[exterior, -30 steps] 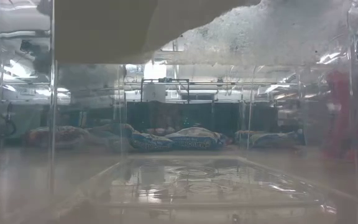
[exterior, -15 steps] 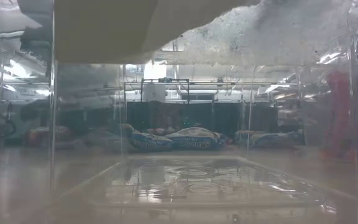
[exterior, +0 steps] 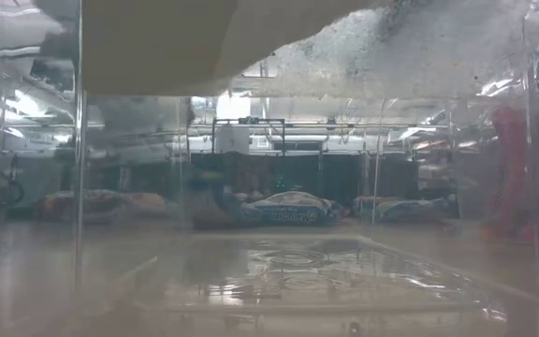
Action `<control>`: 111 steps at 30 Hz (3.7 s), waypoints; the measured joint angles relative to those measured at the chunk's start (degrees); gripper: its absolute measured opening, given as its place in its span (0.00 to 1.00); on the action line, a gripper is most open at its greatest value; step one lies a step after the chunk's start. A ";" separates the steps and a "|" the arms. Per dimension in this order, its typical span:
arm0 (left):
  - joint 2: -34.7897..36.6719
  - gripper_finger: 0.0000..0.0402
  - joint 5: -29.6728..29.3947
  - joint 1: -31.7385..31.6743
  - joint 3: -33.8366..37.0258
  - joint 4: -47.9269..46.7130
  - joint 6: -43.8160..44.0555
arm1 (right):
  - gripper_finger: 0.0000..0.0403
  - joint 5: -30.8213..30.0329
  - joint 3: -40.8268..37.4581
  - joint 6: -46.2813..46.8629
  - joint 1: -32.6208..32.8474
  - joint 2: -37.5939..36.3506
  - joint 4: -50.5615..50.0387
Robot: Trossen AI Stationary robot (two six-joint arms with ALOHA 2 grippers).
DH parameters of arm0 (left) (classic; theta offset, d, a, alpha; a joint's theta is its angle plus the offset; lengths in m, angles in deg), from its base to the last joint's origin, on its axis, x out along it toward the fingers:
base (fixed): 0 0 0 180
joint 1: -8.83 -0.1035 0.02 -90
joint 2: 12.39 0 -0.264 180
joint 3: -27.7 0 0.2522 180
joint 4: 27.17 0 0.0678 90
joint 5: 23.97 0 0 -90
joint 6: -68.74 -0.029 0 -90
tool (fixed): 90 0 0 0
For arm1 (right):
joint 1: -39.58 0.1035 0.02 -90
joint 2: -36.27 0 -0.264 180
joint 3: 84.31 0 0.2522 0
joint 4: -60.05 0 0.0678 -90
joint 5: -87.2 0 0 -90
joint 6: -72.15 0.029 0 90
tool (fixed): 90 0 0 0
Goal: Sort Maruchan noodles
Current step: Put the bottom left blue noodle pack into the left transparent bin
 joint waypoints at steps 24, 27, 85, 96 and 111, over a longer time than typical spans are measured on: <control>12.84 0.01 23.69 -4.52 -48.09 -62.24 39.32 | 0.69 0.08 -0.20 4.43 0.17 0.00 -0.38; 15.05 0.01 28.51 -2.67 -49.26 -66.92 50.42 | 0.69 0.08 -0.22 3.37 0.16 0.00 -0.17; 18.10 0.01 32.34 48.85 -14.43 -29.91 95.33 | 0.69 4.20 -0.24 -6.04 0.50 0.04 0.83; 17.92 0.01 31.20 52.92 -10.21 -22.91 102.01 | 0.69 4.19 -0.24 -4.53 0.50 0.04 0.83; 17.94 0.01 32.70 50.62 -10.22 -20.18 109.90 | 0.69 2.53 -0.24 -6.11 0.50 0.04 0.84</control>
